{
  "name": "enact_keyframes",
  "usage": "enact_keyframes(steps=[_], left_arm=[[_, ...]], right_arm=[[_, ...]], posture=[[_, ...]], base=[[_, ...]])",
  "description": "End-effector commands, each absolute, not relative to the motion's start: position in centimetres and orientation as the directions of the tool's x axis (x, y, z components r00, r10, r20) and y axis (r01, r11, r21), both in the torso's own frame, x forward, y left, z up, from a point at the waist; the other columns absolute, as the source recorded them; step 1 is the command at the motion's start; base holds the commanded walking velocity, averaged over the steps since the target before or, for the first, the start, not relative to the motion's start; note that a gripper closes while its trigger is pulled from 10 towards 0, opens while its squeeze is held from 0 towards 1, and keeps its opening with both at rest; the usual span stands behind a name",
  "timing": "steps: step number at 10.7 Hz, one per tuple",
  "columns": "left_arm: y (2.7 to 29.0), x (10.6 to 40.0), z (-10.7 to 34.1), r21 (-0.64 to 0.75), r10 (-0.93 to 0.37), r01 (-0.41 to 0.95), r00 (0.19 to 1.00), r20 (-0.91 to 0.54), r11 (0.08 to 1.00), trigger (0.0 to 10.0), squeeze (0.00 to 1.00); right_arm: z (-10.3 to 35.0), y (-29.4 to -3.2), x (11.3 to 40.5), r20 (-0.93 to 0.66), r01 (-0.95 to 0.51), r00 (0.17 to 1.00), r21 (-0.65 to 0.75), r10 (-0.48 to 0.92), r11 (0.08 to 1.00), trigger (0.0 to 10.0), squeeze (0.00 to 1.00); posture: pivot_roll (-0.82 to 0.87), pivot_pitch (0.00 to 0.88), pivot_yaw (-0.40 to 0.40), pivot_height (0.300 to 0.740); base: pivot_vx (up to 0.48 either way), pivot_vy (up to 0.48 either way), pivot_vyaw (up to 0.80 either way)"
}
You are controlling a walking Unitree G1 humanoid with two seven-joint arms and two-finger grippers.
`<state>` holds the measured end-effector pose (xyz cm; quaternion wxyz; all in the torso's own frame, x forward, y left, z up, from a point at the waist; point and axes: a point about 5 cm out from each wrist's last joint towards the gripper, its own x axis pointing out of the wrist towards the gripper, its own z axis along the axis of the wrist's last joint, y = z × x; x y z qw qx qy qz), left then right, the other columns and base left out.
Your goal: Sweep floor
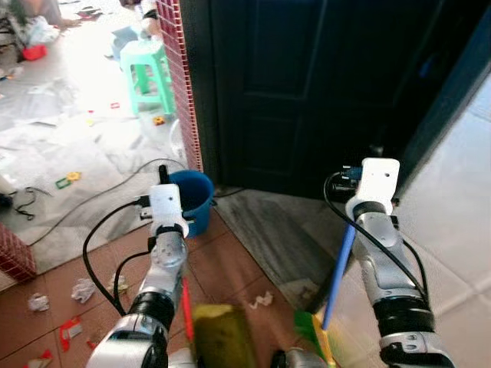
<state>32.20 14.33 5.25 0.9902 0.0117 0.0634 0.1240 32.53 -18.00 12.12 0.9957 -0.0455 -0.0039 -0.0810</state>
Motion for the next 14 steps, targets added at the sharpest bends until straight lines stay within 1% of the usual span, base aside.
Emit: enact_keyframes(steps=[1, 2, 5, 7, 8, 9, 11, 12, 13, 14], left_arm=[[14.7, 33.0, 6.4, 0.036, 0.271, -0.269, 0.96, -0.07, 0.963, 10.0, 0.0], [15.5, 32.9, 6.4, 0.079, 0.356, -0.351, 0.933, -0.057, 0.933, 10.0, 0.0], [16.0, 32.9, 6.8, 0.062, 0.437, -0.436, 0.899, -0.004, 0.898, 10.0, 0.0], [15.3, 33.0, 6.8, 0.095, 0.405, -0.405, 0.914, 0.017, 0.909, 10.0, 0.0], [15.3, 32.9, 6.7, 0.1, 0.409, -0.408, 0.912, 0.007, 0.907, 10.0, 0.0], [15.3, 33.0, 6.3, 0.1, 0.413, -0.407, 0.91, -0.038, 0.908, 10.0, 0.0], [15.2, 33.1, 6.3, 0.11, 0.381, -0.375, 0.924, -0.037, 0.92, 10.0, 0.0], [15.1, 33.2, 6.3, 0.16, 0.376, -0.366, 0.926, -0.034, 0.917, 10.0, 0.0], [15.1, 33.3, 6.3, 0.131, 0.37, -0.362, 0.928, -0.045, 0.923, 10.0, 0.0], [15.5, 33.3, 6.5, 0.1, 0.402, -0.395, 0.914, -0.057, 0.913, 10.0, 0.0]], right_arm=[[17.5, -16.9, 33.7, 0.277, 0.141, 0.953, -0.056, -0.12, 0.988, 10.0, 0.0], [18.0, -16.1, 34.0, 0.29, 0.12, 0.952, -0.052, -0.1, 0.991, 10.0, 0.0], [18.9, -15.6, 34.6, 0.315, 0.092, 0.946, -0.05, -0.072, 0.995, 10.0, 0.0], [18.4, -14.8, 34.6, 0.299, 0.049, 0.954, -0.043, -0.034, 0.998, 10.0, 0.0], [18.0, -14.5, 34.5, 0.282, 0.035, 0.959, -0.047, -0.02, 0.998, 10.0, 0.0], [17.6, -14.2, 34.3, 0.276, 0.012, 0.961, -0.05, 0.002, 0.999, 10.0, 0.0], [17.7, -13.7, 34.2, 0.281, -0.003, 0.96, -0.048, 0.016, 0.999, 10.0, 0.0], [17.6, -13.6, 34.1, 0.28, -0.004, 0.96, -0.046, 0.017, 0.999, 10.0, 0.0], [17.6, -13.7, 34.1, 0.281, -0.004, 0.96, -0.048, 0.017, 0.999, 10.0, 0.0], [17.6, -13.7, 34.0, 0.282, -0.004, 0.959, -0.057, 0.02, 0.998, 10.0, 0.0]], posture=[[-0.1, 0.0, 0.026, 0.74], [-0.1, 0.0, 0.019, 0.74], [-0.11, 0.0, 0.011, 0.74], [-0.12, 0.0, 0.006, 0.74], [-0.12, 0.0, 0.005, 0.74], [-0.11, 0.0, 0.005, 0.74], [-0.11, 0.0, 0.006, 0.74], [-0.11, 0.0, 0.01, 0.74], [-0.11, 0.0, 0.01, 0.74], [-0.11, 0.0, 0.014, 0.74]], base=[[0.0, 0.0, 0.0], [0.0, 0.0, 0.0], [0.0, 0.0, 0.0], [0.0, 0.0, 0.0], [0.0, 0.0, 0.0], [0.0, 0.0, 0.0], [0.0, 0.0, 0.8], [0.0, 0.0, 0.8], [0.0, 0.0, 0.8], [0.0, 0.0, 0.8]])
